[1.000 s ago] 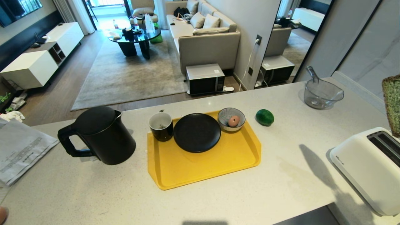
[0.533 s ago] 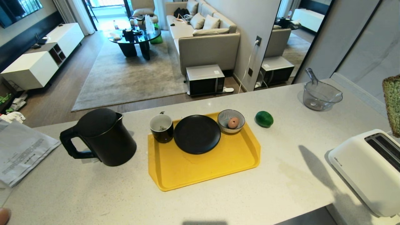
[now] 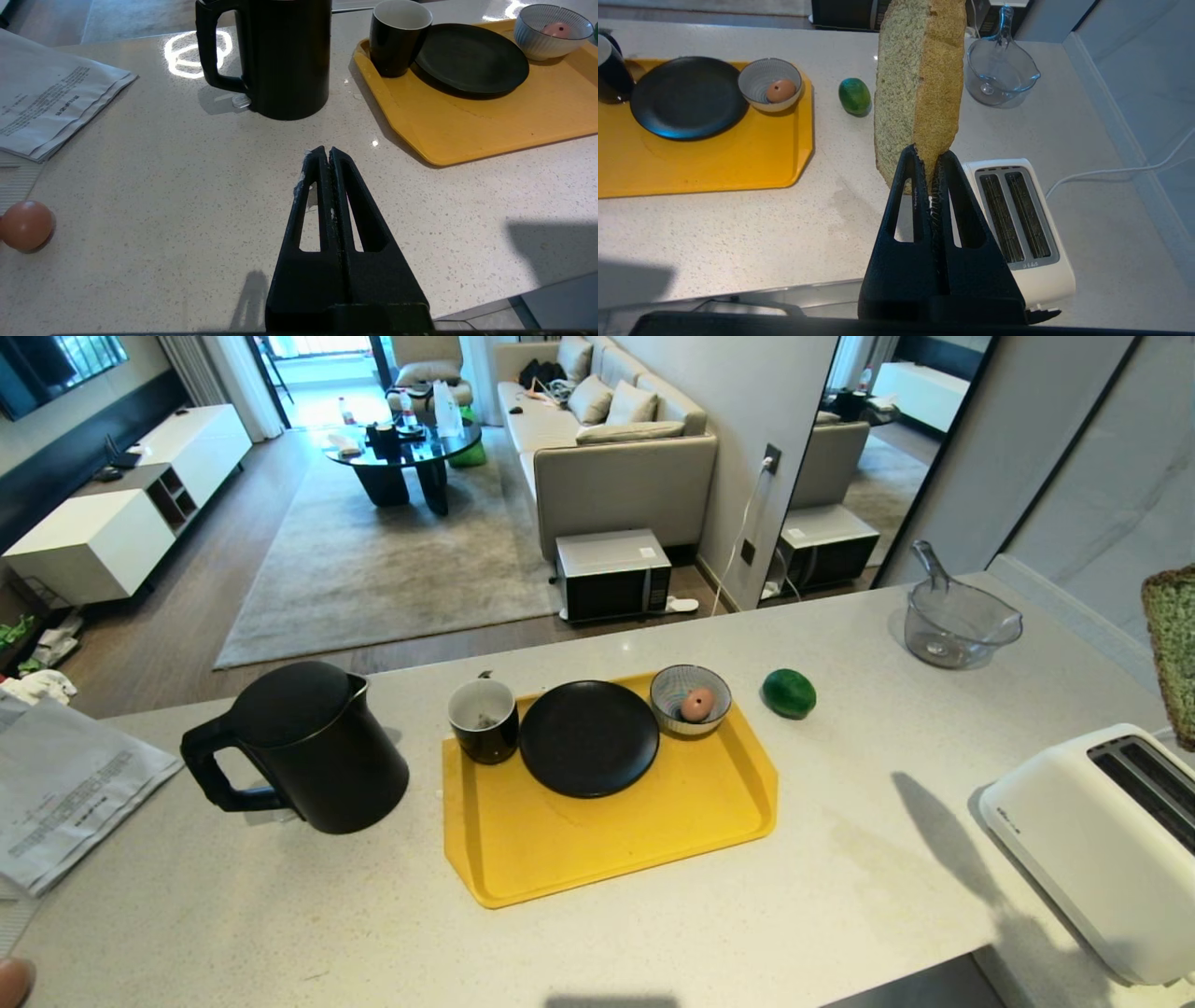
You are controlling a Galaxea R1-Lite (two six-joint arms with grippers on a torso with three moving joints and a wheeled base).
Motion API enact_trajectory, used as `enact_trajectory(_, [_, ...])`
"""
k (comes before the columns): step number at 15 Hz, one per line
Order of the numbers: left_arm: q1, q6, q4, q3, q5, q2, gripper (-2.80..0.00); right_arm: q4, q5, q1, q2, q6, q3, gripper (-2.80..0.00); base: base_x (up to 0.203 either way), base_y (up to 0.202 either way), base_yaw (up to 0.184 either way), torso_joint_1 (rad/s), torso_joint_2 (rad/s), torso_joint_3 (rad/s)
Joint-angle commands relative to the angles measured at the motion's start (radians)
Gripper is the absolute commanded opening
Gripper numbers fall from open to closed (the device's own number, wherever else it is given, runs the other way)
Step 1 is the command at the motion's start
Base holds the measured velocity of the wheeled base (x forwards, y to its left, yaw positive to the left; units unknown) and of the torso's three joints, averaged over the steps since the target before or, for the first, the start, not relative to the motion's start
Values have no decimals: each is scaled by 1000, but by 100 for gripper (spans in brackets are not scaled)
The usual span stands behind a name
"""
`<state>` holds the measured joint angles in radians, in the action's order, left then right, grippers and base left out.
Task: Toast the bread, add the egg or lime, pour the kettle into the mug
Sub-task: Put the bread slices in the toaster
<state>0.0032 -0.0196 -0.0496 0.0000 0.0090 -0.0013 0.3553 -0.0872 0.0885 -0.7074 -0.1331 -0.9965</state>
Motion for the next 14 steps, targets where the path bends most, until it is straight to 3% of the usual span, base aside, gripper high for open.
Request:
enact_trajectory(1, [1,0,-1,15,0,-2,-280,-3,7,0,12,-24,28,-280,0,0,0,0,0,0])
enact_trajectory(7, [1,0,-1,15,0,-2,-280,-6,64,1,45,-69,61,-280,0,0,0,0,0,0])
enact_trajectory(11, [1,-2,-1,15,0,-2,-280,-4,53,0,32,-65,43,-280,0,0,0,0,0,0])
enact_trajectory(14, [1,-1,-1,15,0,-2,-280,-4,24,0,23,-65,41,-280,1,6,-129,6,2,0])
